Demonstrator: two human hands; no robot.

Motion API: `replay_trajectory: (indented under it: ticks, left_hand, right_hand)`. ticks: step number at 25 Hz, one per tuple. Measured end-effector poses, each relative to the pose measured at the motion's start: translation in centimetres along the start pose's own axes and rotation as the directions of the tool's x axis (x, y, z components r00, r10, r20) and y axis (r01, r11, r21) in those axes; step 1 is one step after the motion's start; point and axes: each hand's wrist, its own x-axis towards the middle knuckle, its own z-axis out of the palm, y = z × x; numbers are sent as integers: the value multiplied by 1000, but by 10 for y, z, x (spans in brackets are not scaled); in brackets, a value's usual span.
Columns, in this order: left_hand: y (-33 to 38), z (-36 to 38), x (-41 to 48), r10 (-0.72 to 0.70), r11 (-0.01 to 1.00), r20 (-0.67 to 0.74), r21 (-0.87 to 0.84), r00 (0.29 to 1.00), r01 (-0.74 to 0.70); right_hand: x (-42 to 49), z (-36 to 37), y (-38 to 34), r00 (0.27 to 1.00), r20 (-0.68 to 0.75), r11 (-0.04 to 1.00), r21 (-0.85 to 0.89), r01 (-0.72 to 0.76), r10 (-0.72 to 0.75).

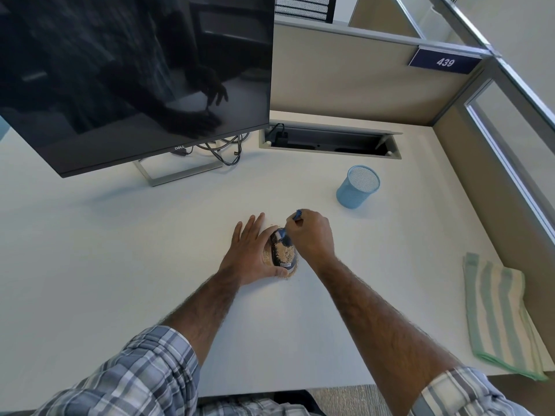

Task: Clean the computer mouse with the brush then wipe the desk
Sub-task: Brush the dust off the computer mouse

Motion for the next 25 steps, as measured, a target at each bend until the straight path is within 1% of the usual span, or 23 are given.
replay_trajectory:
  ticks: [1,2,4,5,8,9,11,12,15,18,20,21,24,25]
  left_hand:
    - [0,0,0,-1,1000,-2,-3,1000,0]
    - [0,0,0,1,1000,0,-2,1000,-1]
    - [0,0,0,1,1000,8,0,1000,-1]
    - [1,0,0,0,1000,10,-1,1000,0]
    - [0,0,-1,-3,1000,4,-5,1000,3]
    - [0,0,0,-1,1000,6,-8,1000,1]
    - [0,0,0,3,1000,13,-7,1000,-3]
    - [0,-1,0,2,1000,18,-7,1000,-2]
    - [-1,0,0,-2,1000,9,-6,1000,2]
    - [0,2,1,1,1000,2,-4,1000,-1]
    - [-1,1,1,-1,1000,2,0,1000,1]
    - [-1,1,0,0,1000,1,5,1000,0]
    - [-2,1,0,-1,1000,5,2,1000,1]
    - [-1,1,1,0,1000,5,-3,1000,0]
  right_hand:
    - [0,0,0,1000,-27,1000,4,-8,8]
    - [0,-1,0,1000,-16,1000,-4,-5,5]
    - [-2,-1,1,998,62,1000,-9,21,-20]
    - [-3,-1,1,997,65,1000,4,28,-28]
    - [-4,0,2,999,-40,999,29,14,-13]
    - [-4,0,2,1000,-23,1000,10,11,-11]
    - [-6,0,1,997,73,1000,0,16,-16]
    - [-6,1,0,997,81,1000,15,13,-15]
    - [-6,1,0,1000,-18,1000,18,8,-8]
    - [-5,0,-2,1000,24,1000,7,5,-5]
    - [-4,0,-3,1000,-11,1000,5,10,-10]
    - [-4,1,-4,1000,-4,1000,-6,6,-6]
    - [-4,2,-6,996,89,1000,9,8,-8]
    - [-4,0,-6,997,71,999,34,7,-10]
